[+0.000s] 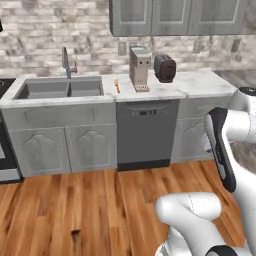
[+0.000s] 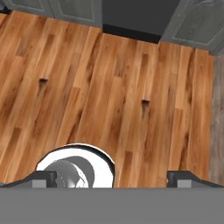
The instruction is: Take the fork and place it on the left side of the plate. Then take the spoon and place it on the right side of the plate. Make sure they're directly next to the plate.
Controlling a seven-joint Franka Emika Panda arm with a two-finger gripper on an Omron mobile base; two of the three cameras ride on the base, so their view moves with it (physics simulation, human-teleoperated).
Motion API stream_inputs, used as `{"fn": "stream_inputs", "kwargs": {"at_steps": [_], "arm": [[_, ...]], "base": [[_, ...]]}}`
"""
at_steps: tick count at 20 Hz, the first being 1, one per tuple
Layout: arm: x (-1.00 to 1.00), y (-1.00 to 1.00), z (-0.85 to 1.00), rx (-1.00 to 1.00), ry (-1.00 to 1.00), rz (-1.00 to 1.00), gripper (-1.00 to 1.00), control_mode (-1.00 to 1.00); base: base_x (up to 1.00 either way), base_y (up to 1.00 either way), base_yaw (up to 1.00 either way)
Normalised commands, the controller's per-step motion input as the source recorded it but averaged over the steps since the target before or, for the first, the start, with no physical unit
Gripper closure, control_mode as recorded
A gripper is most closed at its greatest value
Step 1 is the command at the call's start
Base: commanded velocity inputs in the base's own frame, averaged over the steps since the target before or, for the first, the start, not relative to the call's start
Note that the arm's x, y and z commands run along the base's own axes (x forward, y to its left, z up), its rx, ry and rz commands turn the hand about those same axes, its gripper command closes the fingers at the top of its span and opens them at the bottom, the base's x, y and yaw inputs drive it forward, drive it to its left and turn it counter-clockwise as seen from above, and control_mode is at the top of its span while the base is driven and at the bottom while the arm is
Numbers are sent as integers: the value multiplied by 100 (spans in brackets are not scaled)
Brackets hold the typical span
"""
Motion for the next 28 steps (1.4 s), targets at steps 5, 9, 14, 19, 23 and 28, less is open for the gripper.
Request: {"fn": "stream_inputs", "kwargs": {"at_steps": [5, 9, 14, 19, 23, 28], "arm": [[0, 0, 0, 0, 0, 0, -100, 100], [0, 0, 0, 0, 0, 0, -100, 100], [0, 0, 0, 0, 0, 0, -100, 100], [0, 0, 0, 0, 0, 0, -100, 100], [0, 0, 0, 0, 0, 0, -100, 100], [0, 0, 0, 0, 0, 0, -100, 100]], "base": [[100, 59, -9], [100, 70, -13], [100, 62, -13], [98, 32, -11], [89, 11, -8], [83, 14, -7]]}}
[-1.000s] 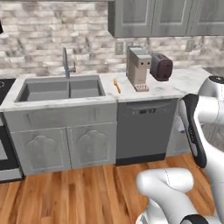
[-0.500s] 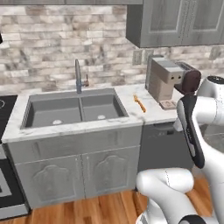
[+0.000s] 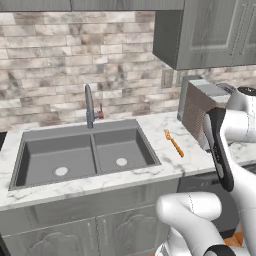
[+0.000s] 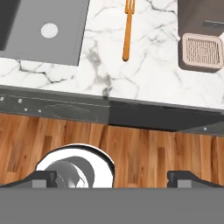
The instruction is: Take the fork and place it on the left side of the plate. Then take the spoon and place it on the right side of the plate. Make sure they're directly next to the plate.
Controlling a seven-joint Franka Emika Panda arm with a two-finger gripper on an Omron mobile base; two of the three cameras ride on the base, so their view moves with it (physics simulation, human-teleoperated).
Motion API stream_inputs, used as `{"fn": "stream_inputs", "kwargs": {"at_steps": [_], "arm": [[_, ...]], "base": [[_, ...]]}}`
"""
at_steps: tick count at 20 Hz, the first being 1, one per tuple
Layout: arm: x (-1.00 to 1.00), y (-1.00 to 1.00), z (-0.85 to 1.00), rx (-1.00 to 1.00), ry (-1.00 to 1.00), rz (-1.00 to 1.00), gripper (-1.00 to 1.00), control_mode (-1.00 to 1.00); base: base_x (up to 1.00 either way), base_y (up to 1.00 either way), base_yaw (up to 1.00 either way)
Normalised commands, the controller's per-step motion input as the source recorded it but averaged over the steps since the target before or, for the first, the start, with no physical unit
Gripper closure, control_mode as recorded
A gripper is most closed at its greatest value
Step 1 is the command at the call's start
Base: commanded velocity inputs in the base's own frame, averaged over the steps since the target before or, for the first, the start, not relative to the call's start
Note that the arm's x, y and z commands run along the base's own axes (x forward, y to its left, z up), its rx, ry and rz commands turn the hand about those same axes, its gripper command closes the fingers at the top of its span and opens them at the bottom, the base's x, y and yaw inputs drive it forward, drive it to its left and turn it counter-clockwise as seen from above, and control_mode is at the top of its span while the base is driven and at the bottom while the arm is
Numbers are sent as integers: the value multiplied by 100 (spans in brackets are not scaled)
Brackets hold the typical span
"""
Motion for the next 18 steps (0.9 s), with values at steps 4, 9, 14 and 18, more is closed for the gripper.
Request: {"fn": "stream_inputs", "kwargs": {"at_steps": [4, 9, 14, 18], "arm": [[0, 0, 0, 0, 0, 0, -100, 100], [34, 2, -28, 1, 2, -2, -100, -100], [57, 0, -53, 2, 0, -2, -100, -100], [53, 0, -58, 2, 0, -2, -100, -100]], "base": [[59, 23, -5], [24, 7, -2], [0, 0, 0], [0, 0, 0]]}}
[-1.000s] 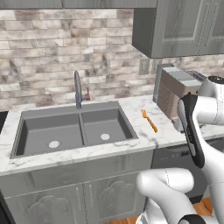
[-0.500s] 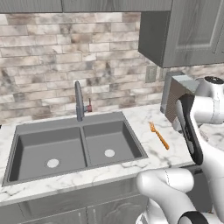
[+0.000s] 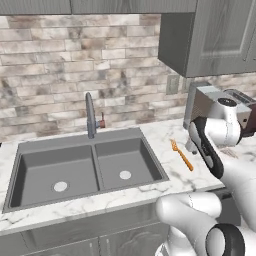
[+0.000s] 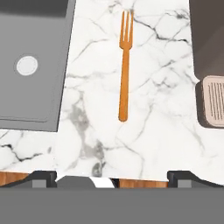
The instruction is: Take the fork and place it on the left side of the plate. Then take the spoon and place it on the right side of the plate. Make sure they're directly next to the plate.
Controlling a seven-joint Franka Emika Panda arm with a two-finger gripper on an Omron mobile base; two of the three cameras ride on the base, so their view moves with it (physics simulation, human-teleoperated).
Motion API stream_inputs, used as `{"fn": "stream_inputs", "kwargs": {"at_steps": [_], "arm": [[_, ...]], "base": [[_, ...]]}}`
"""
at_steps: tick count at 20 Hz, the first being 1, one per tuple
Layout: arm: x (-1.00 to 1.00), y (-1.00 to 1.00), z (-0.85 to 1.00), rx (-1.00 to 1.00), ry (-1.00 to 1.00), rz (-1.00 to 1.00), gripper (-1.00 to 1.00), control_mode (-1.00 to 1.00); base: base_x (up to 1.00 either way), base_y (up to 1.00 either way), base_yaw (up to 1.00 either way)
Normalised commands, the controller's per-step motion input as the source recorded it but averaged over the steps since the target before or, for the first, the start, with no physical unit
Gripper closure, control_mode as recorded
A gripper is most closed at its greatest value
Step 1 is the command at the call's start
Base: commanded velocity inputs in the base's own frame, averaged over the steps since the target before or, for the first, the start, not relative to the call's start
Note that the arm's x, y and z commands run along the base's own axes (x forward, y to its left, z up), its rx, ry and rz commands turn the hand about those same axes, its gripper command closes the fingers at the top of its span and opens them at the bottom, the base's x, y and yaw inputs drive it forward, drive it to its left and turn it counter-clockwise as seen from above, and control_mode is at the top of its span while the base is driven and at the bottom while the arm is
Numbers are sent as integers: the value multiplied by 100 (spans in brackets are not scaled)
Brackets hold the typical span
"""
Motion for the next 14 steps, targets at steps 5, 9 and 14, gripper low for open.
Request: {"fn": "stream_inputs", "kwargs": {"at_steps": [5, 9, 14], "arm": [[49, 2, -50, 1, 0, -3, -100, -100], [39, 4, -47, 0, 0, -3, -100, -100], [35, 1, -39, 0, 0, -3, -100, -100]], "base": [[0, 0, 0], [0, 0, 0], [0, 0, 0]]}}
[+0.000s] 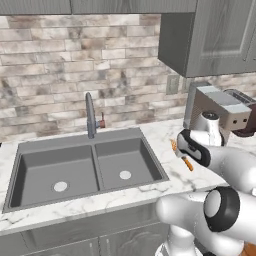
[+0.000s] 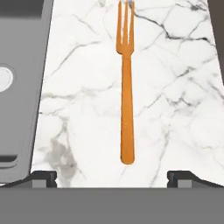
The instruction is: Take the fork and place it on the left side of the plate. Then take the spoon and place it on the right side of the plate. Make sure they're directly next to the plate.
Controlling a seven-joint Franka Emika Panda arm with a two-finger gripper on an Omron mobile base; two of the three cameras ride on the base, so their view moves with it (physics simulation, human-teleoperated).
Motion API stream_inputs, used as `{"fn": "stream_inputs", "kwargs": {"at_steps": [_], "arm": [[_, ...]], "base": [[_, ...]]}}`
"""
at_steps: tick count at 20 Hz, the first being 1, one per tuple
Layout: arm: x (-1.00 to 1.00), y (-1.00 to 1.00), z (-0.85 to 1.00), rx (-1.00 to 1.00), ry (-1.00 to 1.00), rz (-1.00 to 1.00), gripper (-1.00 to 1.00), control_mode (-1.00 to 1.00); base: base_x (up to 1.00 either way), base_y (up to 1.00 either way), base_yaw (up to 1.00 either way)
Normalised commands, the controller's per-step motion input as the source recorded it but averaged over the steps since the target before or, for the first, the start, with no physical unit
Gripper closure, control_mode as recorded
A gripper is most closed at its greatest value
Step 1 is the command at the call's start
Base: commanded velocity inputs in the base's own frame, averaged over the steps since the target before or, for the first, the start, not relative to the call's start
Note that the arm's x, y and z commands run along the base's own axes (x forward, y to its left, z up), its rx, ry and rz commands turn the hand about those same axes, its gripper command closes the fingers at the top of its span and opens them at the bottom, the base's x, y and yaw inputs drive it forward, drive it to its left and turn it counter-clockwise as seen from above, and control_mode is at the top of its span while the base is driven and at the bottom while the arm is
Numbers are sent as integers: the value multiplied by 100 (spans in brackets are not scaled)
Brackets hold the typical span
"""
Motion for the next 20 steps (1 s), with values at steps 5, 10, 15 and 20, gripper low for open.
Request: {"fn": "stream_inputs", "kwargs": {"at_steps": [5, 10, 15, 20], "arm": [[34, 0, -26, 0, 0, -4, -100, -100], [27, 0, -30, 0, 0, -4, -100, -100], [17, -5, -33, 0, 0, -4, -100, -100], [12, -9, -24, 0, 0, -1, -100, -100]], "base": [[0, 0, 0], [0, 0, 0], [0, 0, 0], [0, 0, 0]]}}
